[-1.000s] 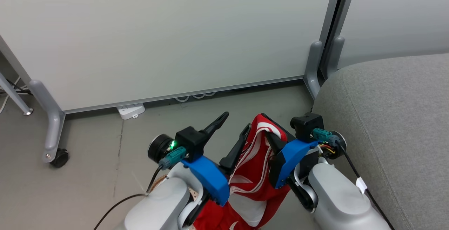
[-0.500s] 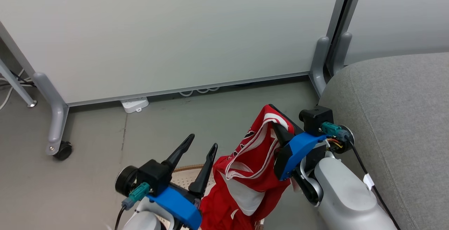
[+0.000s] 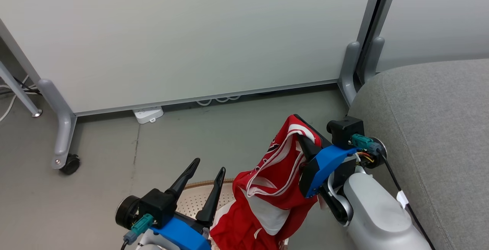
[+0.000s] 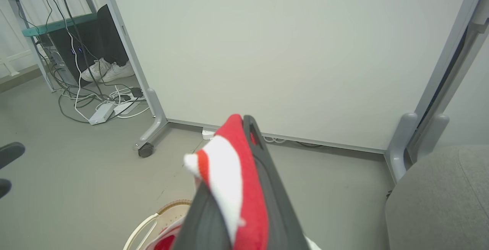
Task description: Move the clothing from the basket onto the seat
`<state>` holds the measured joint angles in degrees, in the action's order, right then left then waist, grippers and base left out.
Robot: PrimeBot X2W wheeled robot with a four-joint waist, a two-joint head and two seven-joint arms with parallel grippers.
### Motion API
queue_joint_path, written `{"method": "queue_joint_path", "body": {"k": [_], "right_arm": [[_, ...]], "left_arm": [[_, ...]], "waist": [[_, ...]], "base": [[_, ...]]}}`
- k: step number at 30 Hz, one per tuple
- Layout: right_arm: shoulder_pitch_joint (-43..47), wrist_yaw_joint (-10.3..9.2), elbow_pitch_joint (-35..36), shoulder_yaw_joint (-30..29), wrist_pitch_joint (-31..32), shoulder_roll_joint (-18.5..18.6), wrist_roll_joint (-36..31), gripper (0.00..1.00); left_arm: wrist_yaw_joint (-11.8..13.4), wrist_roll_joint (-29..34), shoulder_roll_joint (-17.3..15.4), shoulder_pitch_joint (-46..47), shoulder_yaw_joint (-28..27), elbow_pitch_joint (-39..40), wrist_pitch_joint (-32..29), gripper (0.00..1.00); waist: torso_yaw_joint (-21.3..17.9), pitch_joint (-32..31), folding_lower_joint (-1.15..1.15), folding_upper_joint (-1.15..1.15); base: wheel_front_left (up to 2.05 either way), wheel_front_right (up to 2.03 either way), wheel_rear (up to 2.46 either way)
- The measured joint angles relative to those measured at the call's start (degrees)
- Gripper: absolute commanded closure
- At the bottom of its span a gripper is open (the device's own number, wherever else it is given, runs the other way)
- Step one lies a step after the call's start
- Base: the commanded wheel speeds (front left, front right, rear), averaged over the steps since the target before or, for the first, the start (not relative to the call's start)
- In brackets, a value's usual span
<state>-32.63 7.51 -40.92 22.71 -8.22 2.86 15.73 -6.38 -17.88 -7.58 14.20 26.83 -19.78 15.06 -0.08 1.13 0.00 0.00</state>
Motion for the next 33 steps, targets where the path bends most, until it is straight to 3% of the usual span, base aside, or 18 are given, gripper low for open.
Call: {"method": "queue_joint_path", "body": {"k": [14, 33], "right_arm": [[0.8, 0.00, 1.1, 0.3, 0.7, 0.0, 0.0, 1.00], [-0.1, 0.00, 1.9, 0.7, 0.6, 0.0, 0.2, 1.00]], "left_arm": [[-0.8, 1.9, 0.8, -2.3, -2.6, -0.2, 0.0, 0.00], [-0.9, 2.7, 0.5, -0.5, -2.0, 0.6, 0.0, 0.00]], "waist": [[-2.2, -0.2, 0.00, 0.00], [-18.2, 2.4, 0.00, 0.00]], "base": [[0.00, 0.00, 0.00], [0.00, 0.00, 0.00]]}}
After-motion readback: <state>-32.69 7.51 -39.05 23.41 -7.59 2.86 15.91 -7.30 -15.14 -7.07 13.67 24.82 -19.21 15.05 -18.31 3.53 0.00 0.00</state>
